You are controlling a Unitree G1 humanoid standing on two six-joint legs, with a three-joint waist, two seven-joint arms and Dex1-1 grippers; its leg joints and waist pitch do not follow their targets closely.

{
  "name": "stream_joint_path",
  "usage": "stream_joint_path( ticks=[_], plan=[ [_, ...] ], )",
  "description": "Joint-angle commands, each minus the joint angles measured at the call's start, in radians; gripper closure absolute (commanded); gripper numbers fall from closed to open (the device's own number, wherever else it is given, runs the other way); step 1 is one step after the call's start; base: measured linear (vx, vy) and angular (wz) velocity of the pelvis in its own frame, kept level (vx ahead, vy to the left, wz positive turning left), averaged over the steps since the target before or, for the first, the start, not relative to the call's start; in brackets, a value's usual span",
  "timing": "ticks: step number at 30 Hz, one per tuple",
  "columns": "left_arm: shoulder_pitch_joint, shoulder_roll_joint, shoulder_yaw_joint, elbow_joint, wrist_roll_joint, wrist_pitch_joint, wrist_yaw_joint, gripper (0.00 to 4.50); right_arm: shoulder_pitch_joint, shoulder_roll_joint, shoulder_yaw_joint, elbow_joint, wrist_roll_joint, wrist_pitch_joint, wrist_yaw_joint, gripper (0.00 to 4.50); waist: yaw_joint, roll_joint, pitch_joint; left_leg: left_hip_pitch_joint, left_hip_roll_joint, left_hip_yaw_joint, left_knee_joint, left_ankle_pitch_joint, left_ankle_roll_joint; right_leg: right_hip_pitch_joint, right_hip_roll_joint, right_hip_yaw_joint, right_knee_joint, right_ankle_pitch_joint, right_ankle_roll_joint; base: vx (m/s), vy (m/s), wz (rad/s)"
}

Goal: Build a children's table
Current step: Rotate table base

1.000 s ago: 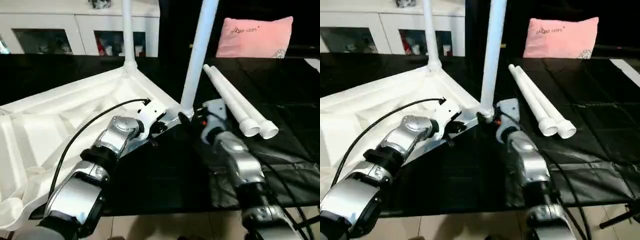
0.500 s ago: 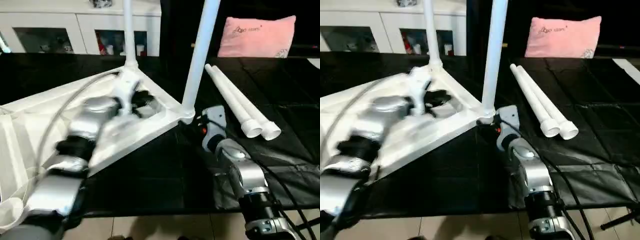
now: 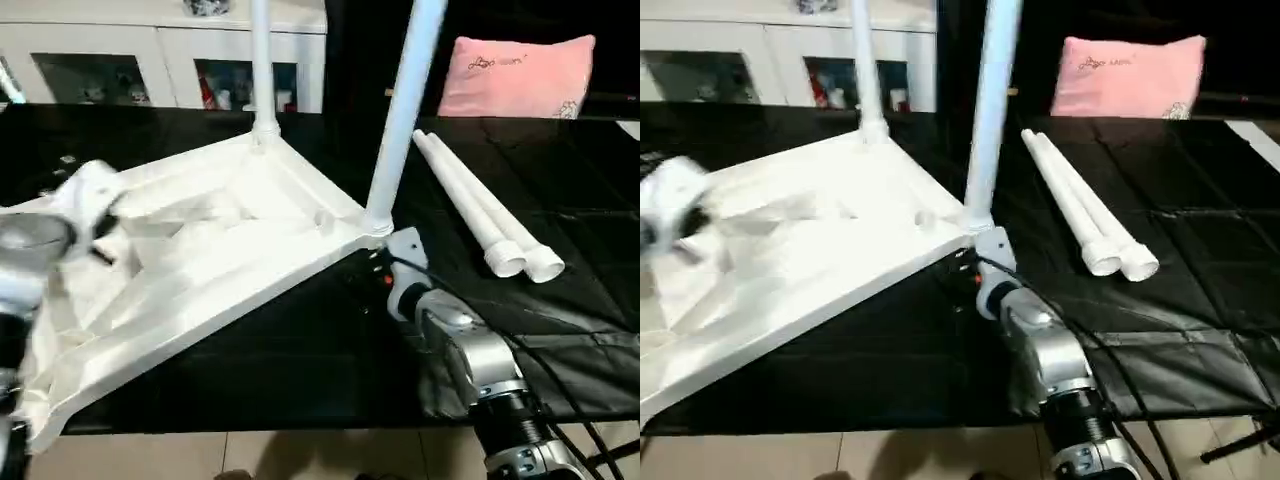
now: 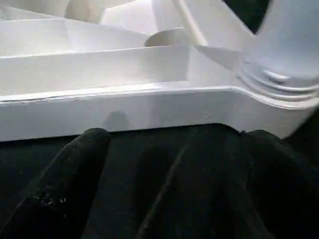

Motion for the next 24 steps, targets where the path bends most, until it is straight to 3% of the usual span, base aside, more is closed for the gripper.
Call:
stream_joint_path(
  ticks=[1, 3, 8, 13, 18, 21, 24],
  plan=[
    [0.015, 0.023, -0.026, 0.006, 0.035, 0.016, 0.007, 4.33, -0.014, -0.003, -0.006, 0.014, -0.009, 0.012, -0.007, 0.00, -0.005, 0.027, -0.063, 0.007, 0.028, -0.009, -0.079, -0.164, -0.012, 0.062, -0.065, 0.076, -0.060, -0.234, -0.116, 0.000, 0.000, 0.00],
    [0.025, 0.030, -0.034, -0.003, 0.046, 0.024, 0.005, 4.45, -0.014, -0.001, -0.008, 0.016, -0.013, 0.010, -0.014, 0.00, -0.003, 0.026, -0.064, 0.009, 0.028, -0.008, -0.078, -0.163, -0.018, 0.062, -0.065, 0.077, -0.058, -0.211, -0.128, 0.000, 0.000, 0.00],
    [0.067, 0.008, -0.067, -0.036, 0.027, 0.061, -0.073, 4.48, -0.020, 0.012, -0.011, 0.045, -0.005, 0.032, -0.023, 0.00, -0.004, 0.035, -0.064, 0.007, 0.026, -0.008, -0.078, -0.180, -0.024, 0.064, -0.068, 0.077, -0.060, -0.210, -0.146, 0.000, 0.000, 0.00],
    [0.082, 0.005, -0.109, 0.005, 0.025, 0.025, -0.134, 4.48, -0.056, 0.040, -0.025, 0.088, 0.013, 0.043, -0.032, 0.00, -0.007, 0.036, -0.066, 0.006, 0.026, -0.011, -0.078, -0.195, -0.024, 0.066, -0.067, 0.076, -0.061, -0.214, -0.149, 0.000, 0.000, 0.00],
    [0.108, -0.001, -0.123, -0.036, -0.025, 0.053, -0.241, 4.48, -0.078, 0.052, -0.018, 0.127, 0.015, 0.046, -0.021, 0.00, -0.006, 0.036, -0.066, 0.009, 0.027, -0.010, -0.078, -0.186, -0.029, 0.065, -0.070, 0.078, -0.056, -0.195, -0.165, 0.000, 0.000, 0.00],
    [0.130, -0.014, -0.126, -0.127, -0.115, 0.107, -0.366, 4.48, -0.127, 0.057, 0.025, 0.212, -0.025, 0.042, -0.009, 0.00, -0.006, 0.037, -0.063, 0.009, 0.027, -0.008, -0.078, -0.195, -0.033, 0.064, -0.069, 0.078, -0.058, -0.215, -0.172, 0.000, 0.000, 0.00],
    [0.152, -0.008, -0.156, -0.188, -0.164, 0.101, -0.479, 4.48, -0.168, 0.075, 0.030, 0.287, -0.040, 0.019, -0.025, 0.00, -0.007, 0.038, -0.059, 0.011, 0.026, -0.008, -0.082, -0.234, -0.039, 0.063, -0.070, 0.079, -0.065, -0.263, -0.168, 0.000, 0.000, 0.00]
  ],
)
